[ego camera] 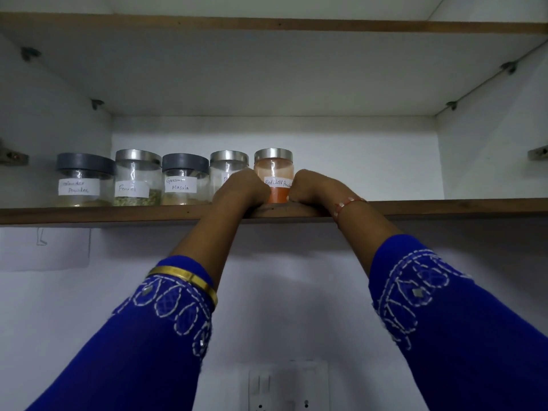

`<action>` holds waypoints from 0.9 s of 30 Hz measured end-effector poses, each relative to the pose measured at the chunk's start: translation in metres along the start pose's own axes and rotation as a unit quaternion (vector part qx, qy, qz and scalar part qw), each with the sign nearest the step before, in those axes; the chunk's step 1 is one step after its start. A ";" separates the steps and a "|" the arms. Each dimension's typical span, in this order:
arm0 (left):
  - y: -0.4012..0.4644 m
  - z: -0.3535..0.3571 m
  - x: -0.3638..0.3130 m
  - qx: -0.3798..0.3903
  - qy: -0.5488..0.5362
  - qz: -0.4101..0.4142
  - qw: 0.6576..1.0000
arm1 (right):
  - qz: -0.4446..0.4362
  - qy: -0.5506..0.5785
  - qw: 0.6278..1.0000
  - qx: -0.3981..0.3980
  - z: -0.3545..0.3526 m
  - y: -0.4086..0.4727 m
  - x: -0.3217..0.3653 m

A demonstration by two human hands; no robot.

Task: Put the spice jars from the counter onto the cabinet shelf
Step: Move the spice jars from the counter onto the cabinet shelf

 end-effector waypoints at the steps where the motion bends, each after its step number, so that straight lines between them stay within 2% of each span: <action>1: -0.005 -0.004 0.000 -0.028 0.001 0.004 1.000 | 0.011 0.014 1.000 -0.026 -0.002 -0.004 0.000; 4: -0.021 -0.013 -0.001 -0.083 0.018 -0.007 0.996 | 0.045 0.034 0.994 -0.097 -0.009 -0.018 -0.005; 7: -0.043 -0.019 -0.006 -0.120 0.058 -0.002 0.991 | 0.062 0.009 0.993 -0.098 -0.008 -0.037 -0.008; 11: -0.082 -0.011 -0.022 -0.172 0.208 0.145 0.952 | 0.026 -0.115 0.985 -0.123 -0.005 -0.069 -0.003; 13: -0.096 -0.010 -0.015 -0.180 0.160 0.157 0.958 | 0.011 -0.143 0.980 -0.140 0.000 -0.081 -0.008; 16: -0.122 0.002 -0.001 -0.143 0.029 0.174 0.974 | -0.028 -0.172 0.972 -0.157 0.020 -0.108 -0.017; 19: -0.172 0.017 0.009 -0.087 -0.139 0.143 0.976 | -0.045 -0.122 0.981 -0.147 0.048 -0.156 -0.029; 27: -0.320 0.101 0.033 0.052 -0.232 0.055 0.970 | 0.013 0.064 0.996 -0.067 0.147 -0.300 -0.075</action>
Point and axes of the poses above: each hand's wrist, its own y-axis towards the middle knuckle, its own z-axis out of the palm, x = y × z, the point moved 8 cm from there along y, towards the middle knuckle, and after that the axes turned 13 degrees about -y, right-handed, at the moved point
